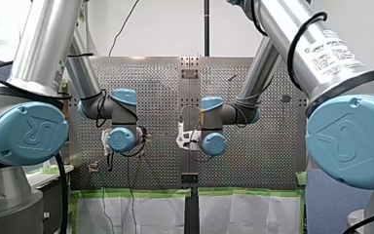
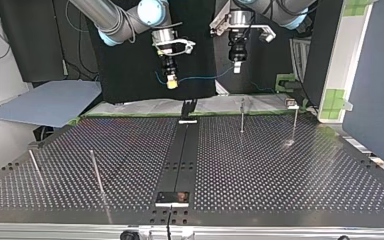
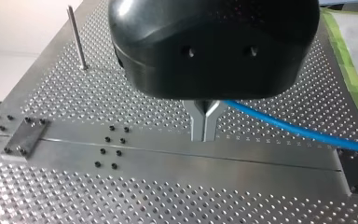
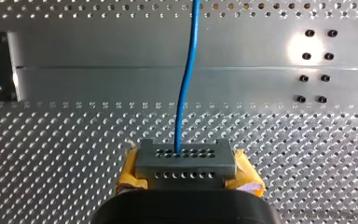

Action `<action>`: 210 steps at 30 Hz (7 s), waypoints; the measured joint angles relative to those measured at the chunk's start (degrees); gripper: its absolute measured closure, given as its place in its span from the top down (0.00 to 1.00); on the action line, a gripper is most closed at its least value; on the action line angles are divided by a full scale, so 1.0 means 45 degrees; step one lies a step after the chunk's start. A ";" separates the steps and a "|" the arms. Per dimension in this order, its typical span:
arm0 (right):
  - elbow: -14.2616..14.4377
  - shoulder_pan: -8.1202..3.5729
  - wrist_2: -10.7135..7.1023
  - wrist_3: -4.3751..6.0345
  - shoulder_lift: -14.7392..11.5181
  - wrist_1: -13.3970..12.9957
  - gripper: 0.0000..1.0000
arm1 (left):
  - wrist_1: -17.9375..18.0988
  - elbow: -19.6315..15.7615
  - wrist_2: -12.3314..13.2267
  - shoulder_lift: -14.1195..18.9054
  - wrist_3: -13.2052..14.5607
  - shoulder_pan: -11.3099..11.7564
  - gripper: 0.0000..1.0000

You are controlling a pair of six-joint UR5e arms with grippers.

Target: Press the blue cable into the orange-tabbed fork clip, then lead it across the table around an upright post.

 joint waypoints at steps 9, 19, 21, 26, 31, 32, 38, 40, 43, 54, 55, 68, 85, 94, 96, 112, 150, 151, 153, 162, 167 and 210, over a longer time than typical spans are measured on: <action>-0.0667 -0.0052 -0.0304 0.0136 0.0947 -0.0378 0.00 | 0.0146 -0.0005 -0.0077 -0.1043 -0.0527 0.0318 0.00; -0.1413 -0.0118 -0.0628 0.0217 0.2134 -0.0314 0.00 | 0.0178 0.0207 0.0204 -0.1764 -0.0697 0.0823 0.00; -0.1644 -0.0134 -0.0699 0.0233 0.2397 -0.0225 0.00 | 0.0253 0.0376 0.0278 -0.1959 -0.0781 0.0906 0.00; -0.2221 -0.0212 -0.0790 0.0219 0.3001 0.0156 0.00 | 0.0691 0.0926 0.0364 -0.2534 -0.1104 0.1146 0.00; -0.2686 -0.0347 -0.0858 0.0229 0.3625 0.0465 0.00 | 0.0986 0.1489 0.0846 -0.3210 -0.1448 0.1547 0.00; -0.2773 -0.0374 -0.0882 0.0235 0.3734 0.0501 0.00 | 0.0998 0.1534 0.0956 -0.3333 -0.1461 0.1650 0.00; -0.3379 -0.0546 -0.1002 0.0215 0.4051 0.0923 0.00 | 0.1032 0.1627 0.1570 -0.4098 -0.1275 0.2379 0.00; -0.3611 -0.0626 -0.1016 0.0200 0.4069 0.1133 0.00 | 0.1031 0.1629 0.1564 -0.4332 -0.1166 0.2612 0.00; -0.3933 -0.0712 -0.1026 0.0194 0.4075 0.1430 0.00 | 0.1026 0.1678 0.1555 -0.4685 -0.1085 0.2902 0.00; -0.4488 -0.0836 -0.1823 0.0140 0.4090 0.1531 0.00 | 0.0953 0.2164 0.1831 -0.5722 -0.1079 0.3226 0.00; -0.4494 -0.0837 -0.1901 0.0132 0.4091 0.1518 0.00 | 0.0907 0.2273 0.1854 -0.5757 -0.1119 0.3257 0.00; -0.4523 -0.0832 -0.2110 -0.0143 0.4410 0.1422 0.00 | -0.0157 0.3396 0.2223 -0.5805 -0.1251 0.3746 0.00; -0.4839 -0.0784 -0.2181 -0.0198 0.4432 0.1556 0.00 | -0.2033 0.4692 0.2422 -0.5807 -0.0800 0.4355 0.00; -0.4961 -0.0846 -0.2178 -0.0220 0.4442 0.1514 0.00 | -0.2658 0.5062 0.2519 -0.5820 -0.0737 0.4719 0.00; -0.5014 -0.0846 -0.2178 -0.0220 0.4446 0.1527 0.00 | -0.2772 0.5161 0.2555 -0.5822 -0.0740 0.4781 0.00; -0.5089 -0.0933 -0.2196 -0.0258 0.4452 0.1592 0.00 | -0.3435 0.6476 0.3129 -0.6942 -0.0923 0.5170 0.00; -0.5384 -0.1442 -0.2217 -0.0280 0.4466 0.1892 0.00 | -0.3659 0.7069 0.3913 -0.7076 -0.1695 0.5764 0.87; -0.5385 -0.1448 -0.2216 -0.0279 0.4467 0.1895 0.00 | -0.3766 0.7068 0.3861 -0.7076 -0.1726 0.5780 0.96; -0.5384 -0.1457 -0.2216 -0.0279 0.4468 0.1894 0.00 | -0.3971 0.7067 0.3706 -0.7077 -0.1762 0.5796 1.00; -0.5383 -0.1498 -0.2229 -0.0278 0.4487 0.1901 0.00 | -0.4519 0.6907 0.3263 -0.7065 -0.1779 0.5734 1.00; -0.5382 -0.1506 -0.2246 -0.0278 0.4502 0.1905 0.00 | -0.4190 0.6539 0.3754 -0.6815 -0.1776 0.5724 1.00; -0.5386 -0.1602 -0.2490 -0.0230 0.4586 0.1799 0.00 | -0.2672 0.2998 0.5262 -0.4903 -0.0669 0.5377 1.00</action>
